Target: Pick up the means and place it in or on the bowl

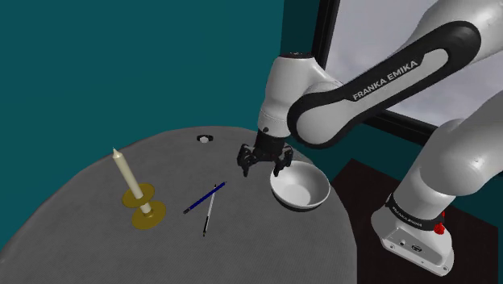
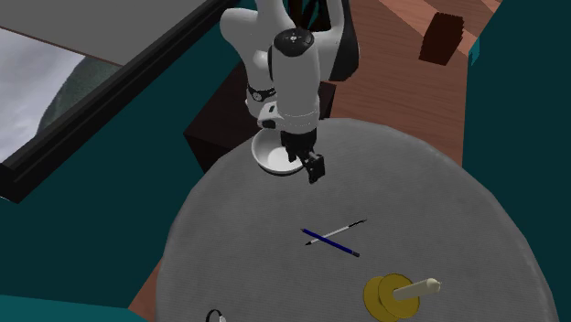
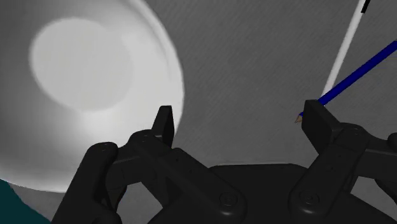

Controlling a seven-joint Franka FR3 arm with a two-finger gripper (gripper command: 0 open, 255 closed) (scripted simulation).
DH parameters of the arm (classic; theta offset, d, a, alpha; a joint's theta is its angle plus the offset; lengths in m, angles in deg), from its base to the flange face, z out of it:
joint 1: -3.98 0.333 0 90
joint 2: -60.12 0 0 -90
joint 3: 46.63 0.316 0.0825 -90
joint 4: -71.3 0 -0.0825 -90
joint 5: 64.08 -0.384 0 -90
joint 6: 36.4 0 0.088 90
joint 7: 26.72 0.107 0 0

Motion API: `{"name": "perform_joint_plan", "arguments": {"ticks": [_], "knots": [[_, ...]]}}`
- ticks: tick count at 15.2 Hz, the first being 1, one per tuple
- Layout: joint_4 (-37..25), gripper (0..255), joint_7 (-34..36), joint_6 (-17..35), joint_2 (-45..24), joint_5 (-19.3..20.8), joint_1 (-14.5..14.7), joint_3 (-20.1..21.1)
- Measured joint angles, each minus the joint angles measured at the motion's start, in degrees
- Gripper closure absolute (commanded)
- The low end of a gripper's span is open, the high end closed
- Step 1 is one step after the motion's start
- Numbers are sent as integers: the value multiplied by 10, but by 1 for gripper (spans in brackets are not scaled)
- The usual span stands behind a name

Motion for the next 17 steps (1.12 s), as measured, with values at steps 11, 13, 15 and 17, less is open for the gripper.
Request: {"name": "perform_joint_plan", "arguments": {"ticks": [11,13,15,17], "knots": [[-182,0,509,126,-328,499,-34,45],[-195,0,546,132,-351,540,-10,20],[-206,0,569,137,-371,568,8,1],[-213,0,585,144,-388,591,21,-16]]}}
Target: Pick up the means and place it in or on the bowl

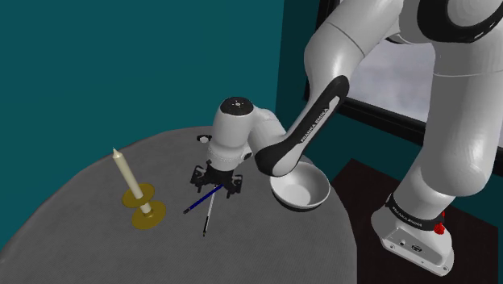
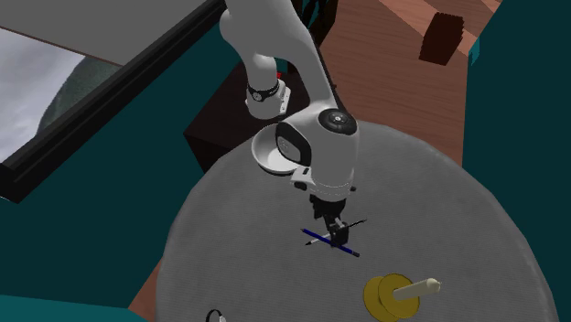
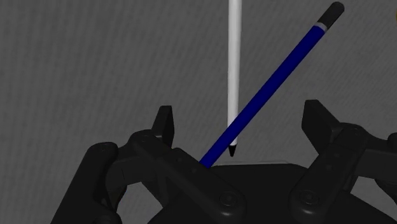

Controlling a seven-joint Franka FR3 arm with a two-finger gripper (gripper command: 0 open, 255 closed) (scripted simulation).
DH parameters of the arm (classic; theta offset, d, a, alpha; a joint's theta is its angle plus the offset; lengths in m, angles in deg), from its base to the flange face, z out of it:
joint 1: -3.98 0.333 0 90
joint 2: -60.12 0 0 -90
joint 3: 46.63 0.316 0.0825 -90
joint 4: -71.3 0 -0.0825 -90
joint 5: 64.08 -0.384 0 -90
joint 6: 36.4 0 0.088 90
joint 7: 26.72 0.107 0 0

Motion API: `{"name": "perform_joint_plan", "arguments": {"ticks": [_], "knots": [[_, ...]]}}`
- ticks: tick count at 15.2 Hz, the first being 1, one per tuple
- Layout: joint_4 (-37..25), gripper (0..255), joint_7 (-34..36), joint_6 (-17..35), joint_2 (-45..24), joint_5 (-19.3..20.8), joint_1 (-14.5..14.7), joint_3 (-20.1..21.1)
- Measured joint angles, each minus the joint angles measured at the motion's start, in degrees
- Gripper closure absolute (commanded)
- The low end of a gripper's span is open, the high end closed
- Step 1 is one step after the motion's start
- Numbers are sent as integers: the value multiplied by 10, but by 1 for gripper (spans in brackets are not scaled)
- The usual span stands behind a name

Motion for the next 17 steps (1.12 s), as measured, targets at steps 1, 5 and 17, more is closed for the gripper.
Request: {"name": "perform_joint_plan", "arguments": {"ticks": [1,5,17], "knots": [[-5,0,7,1,-8,9,7,-7],[-10,0,18,7,-20,25,16,-19],[-11,255,21,9,-21,28,18,-21]]}}
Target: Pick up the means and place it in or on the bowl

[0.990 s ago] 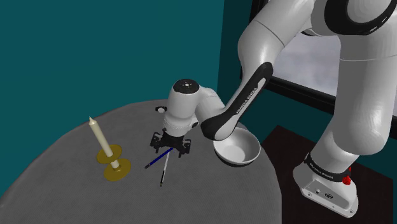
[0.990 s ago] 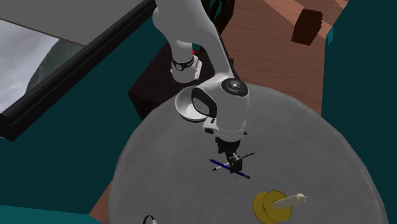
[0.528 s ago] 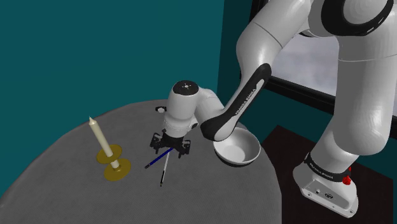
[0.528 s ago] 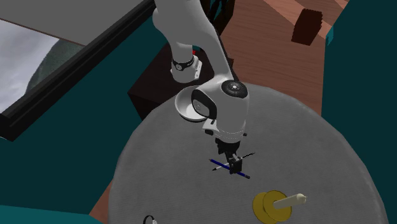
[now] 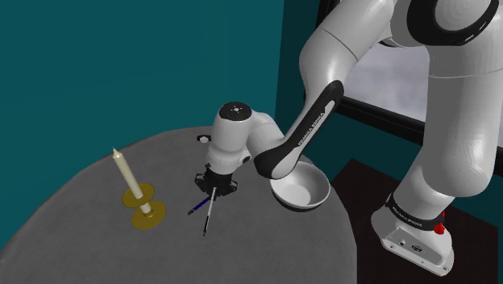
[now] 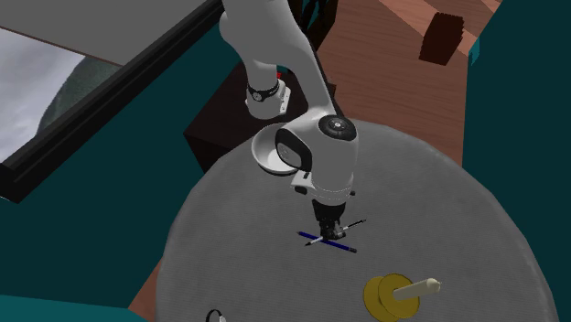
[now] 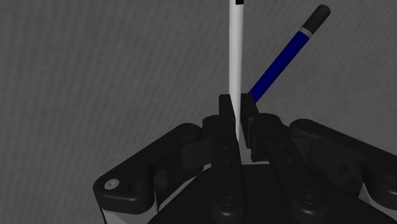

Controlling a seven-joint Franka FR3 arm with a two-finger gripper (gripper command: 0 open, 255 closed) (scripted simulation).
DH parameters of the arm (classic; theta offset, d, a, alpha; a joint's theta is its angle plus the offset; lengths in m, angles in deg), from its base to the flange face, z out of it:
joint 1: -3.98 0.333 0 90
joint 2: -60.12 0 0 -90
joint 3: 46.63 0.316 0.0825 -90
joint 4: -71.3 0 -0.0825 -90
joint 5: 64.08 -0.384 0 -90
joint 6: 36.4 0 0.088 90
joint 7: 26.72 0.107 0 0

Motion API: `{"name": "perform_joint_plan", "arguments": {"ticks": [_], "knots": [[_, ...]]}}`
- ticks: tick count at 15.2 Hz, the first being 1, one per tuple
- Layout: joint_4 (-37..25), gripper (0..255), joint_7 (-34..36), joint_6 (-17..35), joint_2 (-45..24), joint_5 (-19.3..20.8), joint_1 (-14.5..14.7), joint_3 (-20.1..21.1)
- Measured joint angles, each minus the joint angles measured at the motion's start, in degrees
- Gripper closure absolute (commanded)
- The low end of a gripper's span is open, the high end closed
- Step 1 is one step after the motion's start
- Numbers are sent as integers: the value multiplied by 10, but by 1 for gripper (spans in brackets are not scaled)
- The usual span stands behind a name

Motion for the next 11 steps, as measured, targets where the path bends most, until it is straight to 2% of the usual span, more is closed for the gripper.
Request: {"name": "perform_joint_plan", "arguments": {"ticks": [3,11], "knots": [[0,255,-5,-3,3,-5,-4,4],[5,255,-63,-39,51,-81,-47,59]]}}
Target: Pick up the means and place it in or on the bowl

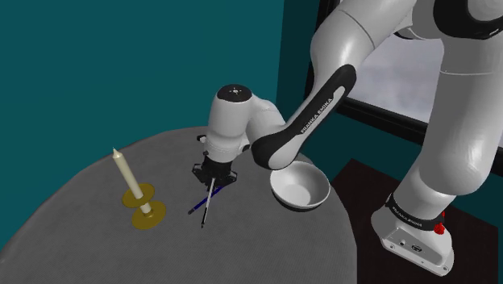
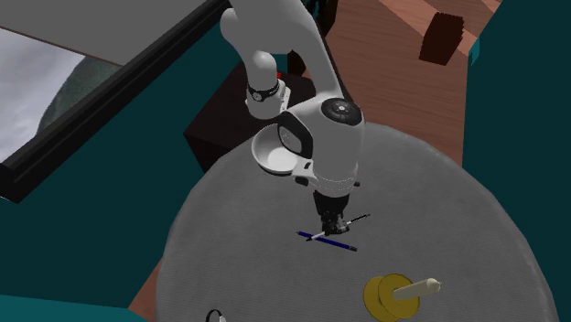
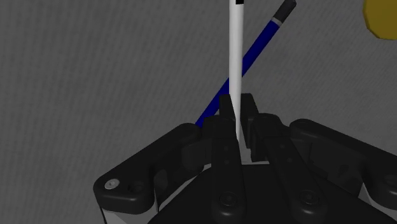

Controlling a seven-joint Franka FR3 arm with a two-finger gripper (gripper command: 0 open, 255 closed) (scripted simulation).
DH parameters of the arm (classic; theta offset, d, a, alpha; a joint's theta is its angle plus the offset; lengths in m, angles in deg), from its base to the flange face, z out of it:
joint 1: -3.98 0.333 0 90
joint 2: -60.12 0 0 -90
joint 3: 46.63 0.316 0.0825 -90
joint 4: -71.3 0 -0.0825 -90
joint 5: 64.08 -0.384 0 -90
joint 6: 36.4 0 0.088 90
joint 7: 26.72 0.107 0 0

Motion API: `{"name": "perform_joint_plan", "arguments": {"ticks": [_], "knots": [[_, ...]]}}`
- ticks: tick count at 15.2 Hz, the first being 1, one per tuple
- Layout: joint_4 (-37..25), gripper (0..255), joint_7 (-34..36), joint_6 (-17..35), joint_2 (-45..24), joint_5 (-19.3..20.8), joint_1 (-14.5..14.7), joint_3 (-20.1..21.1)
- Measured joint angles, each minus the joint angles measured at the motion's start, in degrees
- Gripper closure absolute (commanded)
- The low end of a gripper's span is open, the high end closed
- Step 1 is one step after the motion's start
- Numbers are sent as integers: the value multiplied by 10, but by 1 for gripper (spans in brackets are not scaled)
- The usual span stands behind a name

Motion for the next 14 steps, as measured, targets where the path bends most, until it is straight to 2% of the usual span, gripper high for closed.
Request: {"name": "perform_joint_plan", "arguments": {"ticks": [14], "knots": [[-18,255,-106,-77,90,-145,-59,73]]}}
